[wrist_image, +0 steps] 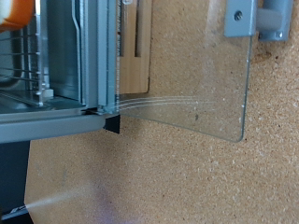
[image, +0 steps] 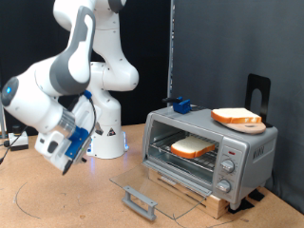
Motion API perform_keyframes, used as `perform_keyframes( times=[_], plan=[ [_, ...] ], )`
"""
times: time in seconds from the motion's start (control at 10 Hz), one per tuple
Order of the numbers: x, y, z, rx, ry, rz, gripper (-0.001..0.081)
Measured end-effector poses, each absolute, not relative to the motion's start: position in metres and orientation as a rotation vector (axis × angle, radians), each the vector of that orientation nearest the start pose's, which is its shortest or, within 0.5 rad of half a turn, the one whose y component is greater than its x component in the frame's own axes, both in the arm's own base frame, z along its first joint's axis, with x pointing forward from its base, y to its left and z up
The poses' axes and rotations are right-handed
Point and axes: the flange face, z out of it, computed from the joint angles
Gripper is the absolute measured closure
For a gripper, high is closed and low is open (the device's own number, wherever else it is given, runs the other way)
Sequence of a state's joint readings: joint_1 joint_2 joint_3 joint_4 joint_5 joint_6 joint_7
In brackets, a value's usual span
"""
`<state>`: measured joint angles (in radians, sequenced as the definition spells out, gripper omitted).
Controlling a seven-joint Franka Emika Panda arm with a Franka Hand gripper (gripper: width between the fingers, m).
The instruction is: Make a piece of toast with the oven
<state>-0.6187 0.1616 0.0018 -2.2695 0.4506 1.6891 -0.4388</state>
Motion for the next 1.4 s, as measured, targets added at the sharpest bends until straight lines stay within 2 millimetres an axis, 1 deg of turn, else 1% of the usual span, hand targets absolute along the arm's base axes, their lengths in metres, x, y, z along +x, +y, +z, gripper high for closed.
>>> perform_keyframes(
  times=[0.2, 0.3, 0.5, 0.7, 1.2, 1.4],
  plan=[
    [0.392, -0.216, 0.228, -2.312, 0.492, 0.562, -0.0001],
    [0.396, -0.213, 0.219, -2.318, 0.491, 0.565, -0.0001],
    [0.393, -0.211, 0.218, -2.297, 0.469, 0.574, -0.0001],
    [0.391, -0.206, 0.206, -2.249, 0.468, 0.565, -0.0001],
    [0.387, -0.194, 0.151, -2.271, 0.491, 0.575, -0.0001],
    [0.384, -0.181, 0.134, -2.241, 0.473, 0.617, -0.0001]
  ],
)
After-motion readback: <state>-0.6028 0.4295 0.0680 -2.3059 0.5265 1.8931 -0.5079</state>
